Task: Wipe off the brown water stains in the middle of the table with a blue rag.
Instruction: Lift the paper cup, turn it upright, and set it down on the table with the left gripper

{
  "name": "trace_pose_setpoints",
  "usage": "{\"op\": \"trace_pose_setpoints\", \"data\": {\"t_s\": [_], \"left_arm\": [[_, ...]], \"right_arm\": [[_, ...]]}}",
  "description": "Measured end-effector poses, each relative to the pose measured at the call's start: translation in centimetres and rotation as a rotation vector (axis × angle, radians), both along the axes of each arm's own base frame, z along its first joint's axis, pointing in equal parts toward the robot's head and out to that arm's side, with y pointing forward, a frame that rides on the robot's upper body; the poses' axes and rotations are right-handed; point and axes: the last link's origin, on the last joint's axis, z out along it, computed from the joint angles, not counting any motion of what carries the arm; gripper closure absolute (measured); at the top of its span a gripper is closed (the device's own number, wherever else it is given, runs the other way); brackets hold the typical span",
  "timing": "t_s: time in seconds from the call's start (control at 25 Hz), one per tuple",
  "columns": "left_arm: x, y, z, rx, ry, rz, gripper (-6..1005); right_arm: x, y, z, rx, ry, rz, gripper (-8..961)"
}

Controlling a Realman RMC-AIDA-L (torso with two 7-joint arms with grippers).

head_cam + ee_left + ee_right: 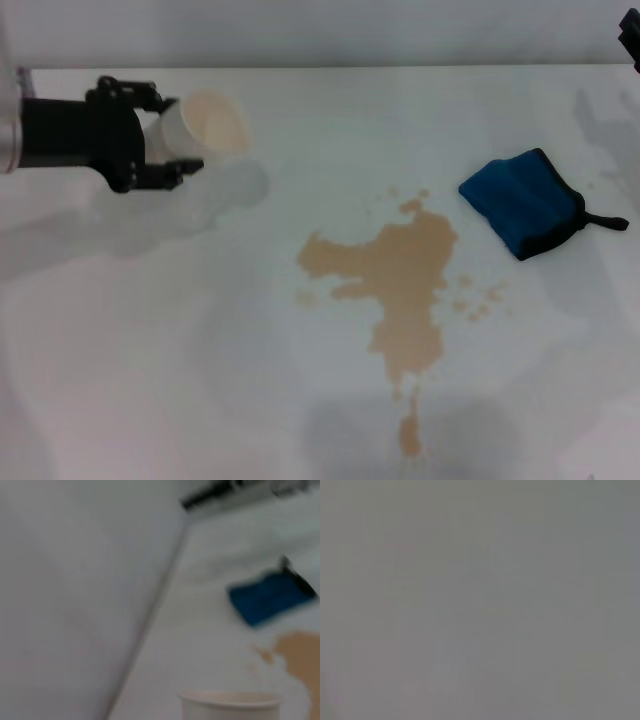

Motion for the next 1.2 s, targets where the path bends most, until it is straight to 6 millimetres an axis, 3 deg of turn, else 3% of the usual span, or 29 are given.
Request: {"op": "trace_pose_setpoints", "data": {"t_s": [0.2,0.32,0.56,0.88,1.2], "left_arm": [[-1.2,-1.0,-0.6,0.086,-0.182,0.031,320],[-2.8,-1.5,-1.5,0.187,-0.375,0.122,323],[-5.2,-3.2,-3.0,0.337,-0.584,0.216,323],[-8.4,-3.8,-4.9,0.478,-0.665,0.451,323],[-8.6,-3.5,-6.7,0.515,-0.645,0.518,324]], "right_arm": [[-0.1,0.1,0.0,-0.003,-0.005,0.006,258],[-0.1,0.1,0.0,-0.004,-0.005,0.007,258],[-0.2,0.1,0.0,-0.003,-0.006,0.009,258],[-0.2,0.1,0.0,-0.002,-0.007,0.01,258],[-0.2,0.1,0.0,-0.004,-0.006,0.008,257]]}}
